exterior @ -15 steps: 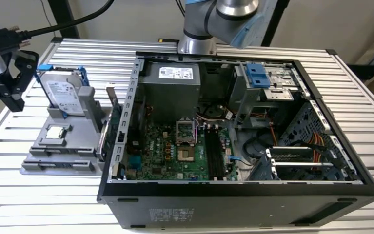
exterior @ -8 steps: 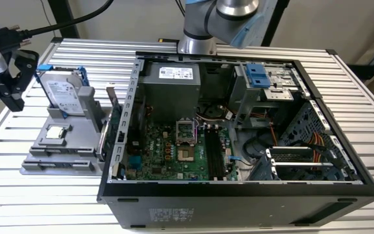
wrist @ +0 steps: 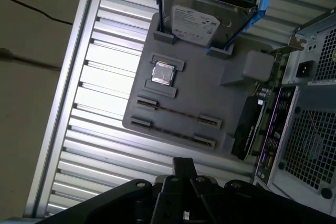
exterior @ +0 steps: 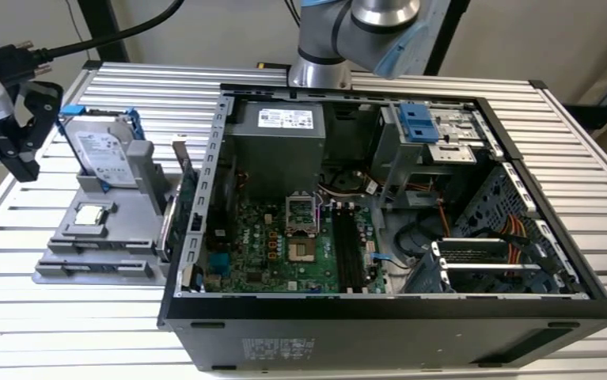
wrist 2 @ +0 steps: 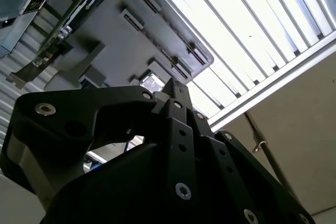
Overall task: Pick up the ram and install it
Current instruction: 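Pick up the ram and move it above insertion slot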
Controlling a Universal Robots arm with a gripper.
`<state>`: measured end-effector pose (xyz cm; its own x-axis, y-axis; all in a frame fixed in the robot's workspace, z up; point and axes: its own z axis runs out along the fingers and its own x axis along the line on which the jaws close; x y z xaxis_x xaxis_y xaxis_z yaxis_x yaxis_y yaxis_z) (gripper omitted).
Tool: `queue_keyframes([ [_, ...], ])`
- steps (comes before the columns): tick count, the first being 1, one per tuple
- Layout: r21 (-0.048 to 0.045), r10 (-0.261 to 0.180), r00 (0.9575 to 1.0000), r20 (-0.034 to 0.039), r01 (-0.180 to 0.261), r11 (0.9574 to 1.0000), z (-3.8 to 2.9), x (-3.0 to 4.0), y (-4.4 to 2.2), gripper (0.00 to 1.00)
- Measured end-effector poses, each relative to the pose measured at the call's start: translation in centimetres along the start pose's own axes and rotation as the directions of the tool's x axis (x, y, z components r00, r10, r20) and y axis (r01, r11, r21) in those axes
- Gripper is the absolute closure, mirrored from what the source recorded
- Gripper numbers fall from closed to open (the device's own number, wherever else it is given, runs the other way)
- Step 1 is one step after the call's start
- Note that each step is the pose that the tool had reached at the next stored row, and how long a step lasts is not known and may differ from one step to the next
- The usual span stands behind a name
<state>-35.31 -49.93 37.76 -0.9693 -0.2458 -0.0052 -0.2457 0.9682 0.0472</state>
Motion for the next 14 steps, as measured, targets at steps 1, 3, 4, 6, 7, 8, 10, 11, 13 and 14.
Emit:
queue_keyframes([
  [1,0.0,-0.002,1.0,-0.0001,0.002,1.0,0.0,0.0,0.0,1.0],
  [3,0.0,-0.005,1.0,-0.0003,0.005,1.0,0.0,0.0,0.0,1.0],
  [4,0.0,-0.006,1.0,-0.0002,0.006,1.0,0.0,0.0,-0.01,1.0],
  [6,-0.0001,-0.01,1.0,-0.0004,0.01,1.0,0.0,0.0,0.0,1.0],
  [7,-0.0001,-0.011,0.9999,-0.0004,0.011,0.9999,0.0,0.0,0.0,1.0],
  [8,-0.0001,-0.013,0.9999,-0.0005,0.013,0.9999,0.0,0.0,0.0,1.0],
  [10,-0.0001,-0.016,0.9999,-0.0006,0.016,0.9999,0.01,0.0,0.0,1.0],
  [11,-0.0001,-0.018,0.9998,-0.0007,0.018,0.9998,0.01,0.0,0.0,1.0],
  [13,-0.0001,-0.021,0.9998,-0.0009,0.021,0.9998,0.0,0.0,0.0,1.0],
  [14,-0.0002,-0.022,0.9997,-0.0009,0.022,0.9997,0.01,0.0,0.0,1.0],
])
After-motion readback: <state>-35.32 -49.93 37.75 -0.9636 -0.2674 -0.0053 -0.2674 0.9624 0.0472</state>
